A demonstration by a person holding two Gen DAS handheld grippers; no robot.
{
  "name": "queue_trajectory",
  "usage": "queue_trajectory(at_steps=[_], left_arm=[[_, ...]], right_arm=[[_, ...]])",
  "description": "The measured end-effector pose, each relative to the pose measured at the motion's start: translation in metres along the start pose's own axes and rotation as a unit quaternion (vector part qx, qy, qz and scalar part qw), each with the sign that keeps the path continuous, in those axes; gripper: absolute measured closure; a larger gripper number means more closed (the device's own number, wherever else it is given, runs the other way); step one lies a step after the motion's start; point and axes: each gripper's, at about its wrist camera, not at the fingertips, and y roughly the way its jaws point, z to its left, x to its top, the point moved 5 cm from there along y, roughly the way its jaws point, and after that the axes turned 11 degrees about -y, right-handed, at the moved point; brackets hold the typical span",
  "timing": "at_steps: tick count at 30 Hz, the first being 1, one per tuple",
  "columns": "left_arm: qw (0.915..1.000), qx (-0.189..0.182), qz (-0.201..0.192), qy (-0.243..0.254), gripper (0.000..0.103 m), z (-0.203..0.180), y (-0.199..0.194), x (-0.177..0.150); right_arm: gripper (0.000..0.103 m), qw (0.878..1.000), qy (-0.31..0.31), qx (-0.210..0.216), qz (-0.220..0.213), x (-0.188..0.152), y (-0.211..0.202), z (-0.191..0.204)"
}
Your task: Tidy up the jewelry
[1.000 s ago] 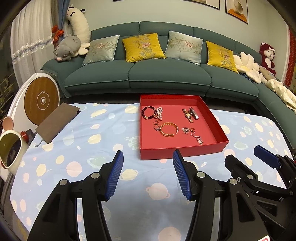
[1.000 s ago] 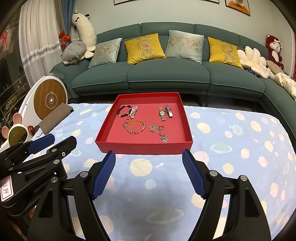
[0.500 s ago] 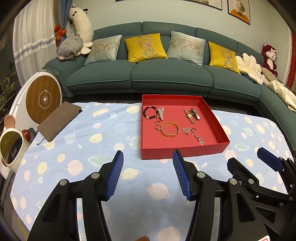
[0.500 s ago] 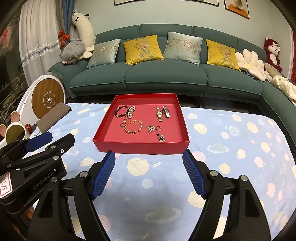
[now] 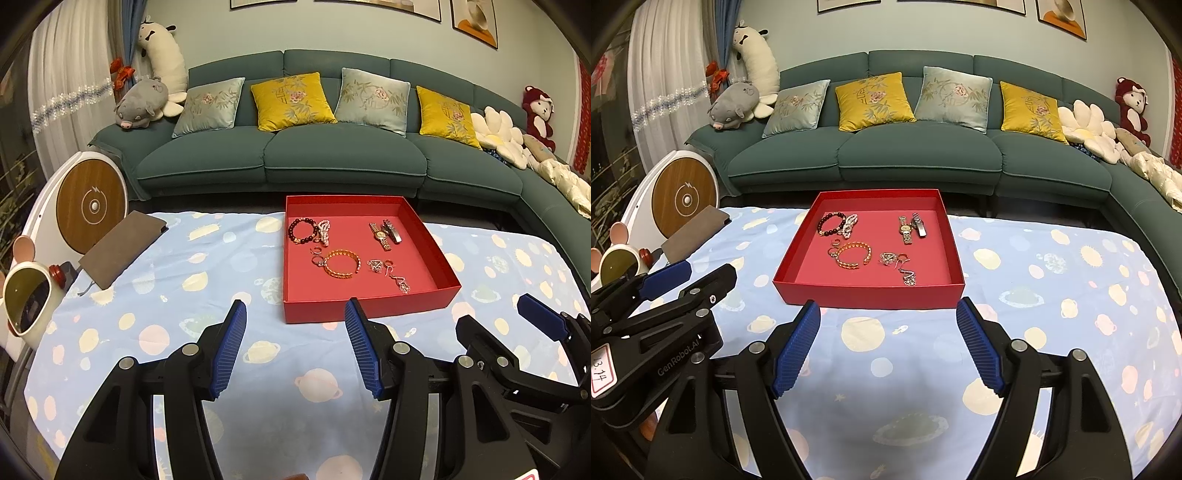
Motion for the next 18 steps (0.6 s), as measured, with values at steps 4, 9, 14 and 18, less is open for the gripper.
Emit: queue_trajectory(at_steps=[4,9,14,18], left_arm=[[1.0,0.0,0.002,-0.002,0.05,-0.0001,0.0003,-0.0004],[1.0,0.0,0.003,-0.001,0.05,0.0,0.0009,-0.0005],[1.0,0.003,-0.008,0.003,0.05,-0.0011,-0.0005,-0.0007],[1.0,0.001,-0.008,0.001,0.05,-0.0007,-0.0004,-0.0011]], right_arm=[[0.029,1.0,-0.001,-0.001,0.0,-0.0003,-0.0004,-0.0002],[0.029,1.0,0.0,-0.002,0.0,-0.0008,-0.0007,-0.0009],[0.029,1.0,0.002,-0.002,0.0,-0.0013,-0.0006,-0.0009],[0.029,1.0,0.003,-0.003,0.0,-0.0019,-0.0003,-0.001]])
